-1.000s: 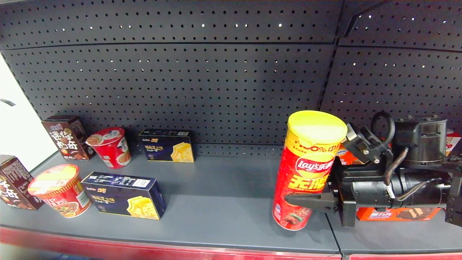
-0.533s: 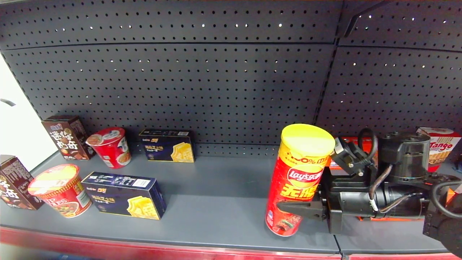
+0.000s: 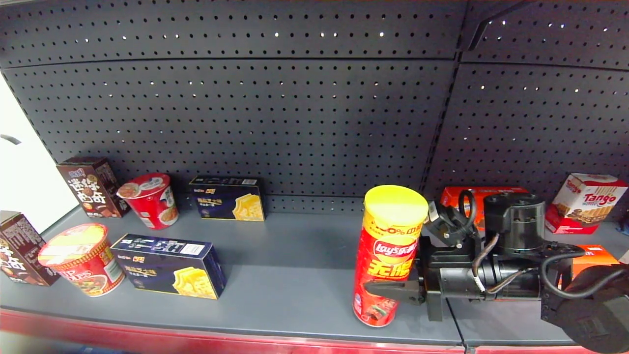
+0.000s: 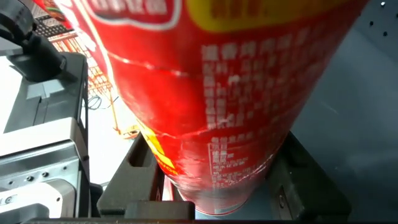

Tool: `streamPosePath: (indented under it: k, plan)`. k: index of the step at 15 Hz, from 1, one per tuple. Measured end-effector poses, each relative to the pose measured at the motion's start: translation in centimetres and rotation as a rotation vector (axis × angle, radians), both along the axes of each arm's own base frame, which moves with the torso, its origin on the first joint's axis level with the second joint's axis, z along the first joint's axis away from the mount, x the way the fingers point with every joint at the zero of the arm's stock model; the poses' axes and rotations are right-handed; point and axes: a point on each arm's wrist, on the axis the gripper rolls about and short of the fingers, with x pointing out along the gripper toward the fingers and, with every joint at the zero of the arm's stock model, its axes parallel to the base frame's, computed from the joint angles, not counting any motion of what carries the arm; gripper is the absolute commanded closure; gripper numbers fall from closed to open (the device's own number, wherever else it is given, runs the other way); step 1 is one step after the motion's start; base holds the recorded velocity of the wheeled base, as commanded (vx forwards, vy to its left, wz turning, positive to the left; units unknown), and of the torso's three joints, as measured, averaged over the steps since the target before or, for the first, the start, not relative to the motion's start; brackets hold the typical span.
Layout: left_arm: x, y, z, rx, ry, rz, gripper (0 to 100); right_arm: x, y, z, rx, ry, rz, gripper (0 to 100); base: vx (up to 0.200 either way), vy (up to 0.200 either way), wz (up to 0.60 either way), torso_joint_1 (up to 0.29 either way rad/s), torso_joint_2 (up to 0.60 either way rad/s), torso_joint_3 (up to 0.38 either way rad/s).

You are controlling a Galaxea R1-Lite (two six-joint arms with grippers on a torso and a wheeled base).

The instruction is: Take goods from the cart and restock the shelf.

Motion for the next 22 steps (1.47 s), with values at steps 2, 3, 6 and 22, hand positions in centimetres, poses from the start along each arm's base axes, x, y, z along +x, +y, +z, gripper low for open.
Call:
streamPosePath:
  k: [2, 3, 6, 22]
  plan:
    - [0.0, 0.0, 0.0, -0.021, 0.002, 0.003, 100, 0.3, 0.1, -0.4, -0.004, 0.008, 0.0, 100, 0.0, 0.0, 0.0, 0.0, 0.0, 0.0]
    - [0.0, 0.0, 0.0, -0.025, 0.003, 0.004, 100, 0.4, 0.2, -0.5, -0.007, 0.012, -0.001, 100, 0.0, 0.0, 0.0, 0.0, 0.0, 0.0]
    - [0.0, 0.0, 0.1, -0.026, 0.0, 0.004, 100, 0.8, 0.4, -1.1, -0.009, 0.016, -0.002, 100, 0.0, 0.0, 0.0, 0.0, 0.0, 0.0]
    - [0.0, 0.0, 0.0, -0.026, 0.002, 0.005, 100, 1.4, 0.5, -2.2, -0.026, 0.032, -0.009, 0, 0.0, 0.0, 0.0, 0.0, 0.0, 0.0]
